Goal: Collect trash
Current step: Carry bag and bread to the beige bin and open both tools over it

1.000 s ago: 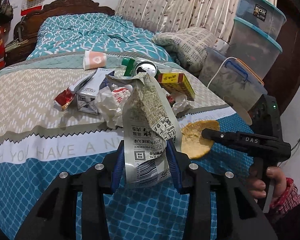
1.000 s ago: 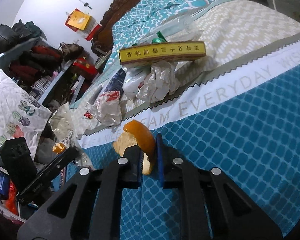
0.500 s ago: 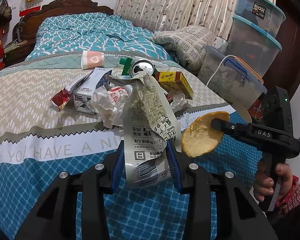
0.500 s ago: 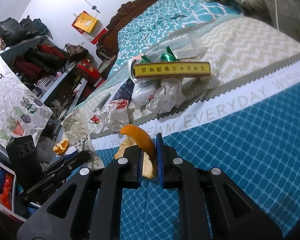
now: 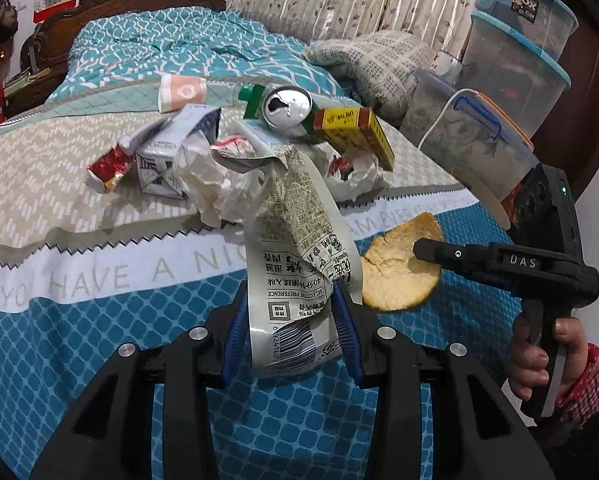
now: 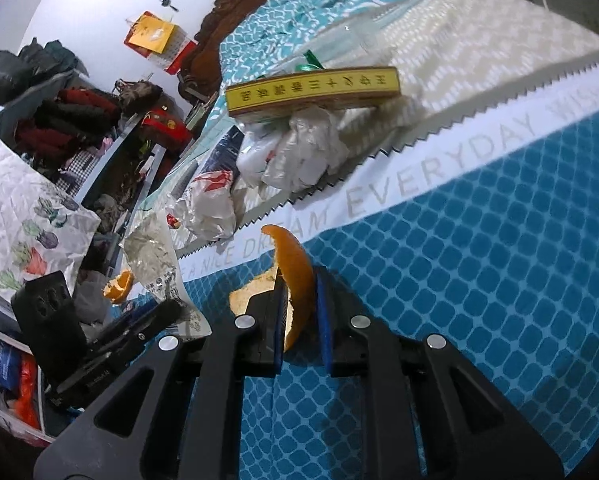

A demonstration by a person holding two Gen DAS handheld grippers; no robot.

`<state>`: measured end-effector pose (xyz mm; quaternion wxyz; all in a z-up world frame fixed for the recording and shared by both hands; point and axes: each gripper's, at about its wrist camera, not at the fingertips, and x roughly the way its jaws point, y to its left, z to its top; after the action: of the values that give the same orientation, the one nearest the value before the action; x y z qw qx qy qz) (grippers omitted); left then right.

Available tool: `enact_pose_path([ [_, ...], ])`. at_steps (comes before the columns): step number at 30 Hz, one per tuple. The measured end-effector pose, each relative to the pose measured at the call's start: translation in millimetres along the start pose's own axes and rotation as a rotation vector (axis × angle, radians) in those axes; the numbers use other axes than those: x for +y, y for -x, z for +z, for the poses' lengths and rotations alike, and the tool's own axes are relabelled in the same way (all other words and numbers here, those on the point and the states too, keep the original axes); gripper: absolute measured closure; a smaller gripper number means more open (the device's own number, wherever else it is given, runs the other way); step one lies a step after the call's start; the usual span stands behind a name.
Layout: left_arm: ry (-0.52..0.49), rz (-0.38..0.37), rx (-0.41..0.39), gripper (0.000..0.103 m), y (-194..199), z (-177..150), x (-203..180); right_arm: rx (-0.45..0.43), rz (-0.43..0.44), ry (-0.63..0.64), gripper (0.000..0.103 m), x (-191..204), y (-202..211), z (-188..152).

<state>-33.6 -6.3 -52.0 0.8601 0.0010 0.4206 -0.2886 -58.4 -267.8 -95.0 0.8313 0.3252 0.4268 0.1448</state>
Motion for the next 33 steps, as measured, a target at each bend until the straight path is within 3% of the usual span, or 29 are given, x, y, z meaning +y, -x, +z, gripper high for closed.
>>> enact_pose_path([
  [1, -0.004, -0.002, 0.004, 0.065, -1.5, -0.4, -1.0, 0.003, 0.001, -0.003, 0.081, -2.6, 0.2, -0.3],
  [3, -0.011, -0.004, 0.010, 0.065, -4.2, -1.0, -3.2, 0.001, 0.002, -0.011, 0.060, -4.8, 1.4, -1.9],
  [4, -0.014, -0.005, 0.013, 0.065, -5.5, -1.0, -4.3, -0.014, -0.001, -0.013, 0.036, -5.1, 3.7, -2.9],
  [6, -0.019, -0.006, 0.018, 0.065, -7.7, -0.7, -6.0, -0.049, -0.004, 0.003, 0.033, -4.8, 10.0, -4.5],
  [12, -0.033, -0.003, 0.017, 0.065, -8.7, -0.1, -9.6, -0.038, -0.037, 0.011, 0.042, -5.9, 5.1, -4.7],
  [13, -0.032, -0.003, 0.018, 0.065, -9.1, 0.3, -9.7, -0.038, -0.041, 0.010, 0.047, -5.7, 4.2, -4.0],
  [15, -0.034, -0.001, 0.024, 0.065, -10.1, 0.8, -10.5, 0.000, -0.029, 0.018, 0.072, -3.5, -4.5, -5.1],
  [17, -0.042, 0.003, 0.026, 0.065, -12.0, 2.3, -13.2, 0.021, -0.027, 0.043, 0.084, 2.3, -12.7, -8.6],
  [20, -0.063, 0.010, 0.019, 0.065, -11.1, 8.3, -18.4, 0.016, -0.025, 0.063, 0.094, 4.4, -13.8, -7.9],
  [26, -0.116, -0.015, 0.001, 0.065, -12.9, 32.9, -40.2, -0.080, -0.034, 0.050, 0.095, -8.5, 15.3, 9.1],
  [33, -0.249, -0.111, -0.002, 0.065, -35.0, 72.7, -106.0, -0.223, -0.103, 0.015, 0.095, -50.7, 77.7, 34.6],
])
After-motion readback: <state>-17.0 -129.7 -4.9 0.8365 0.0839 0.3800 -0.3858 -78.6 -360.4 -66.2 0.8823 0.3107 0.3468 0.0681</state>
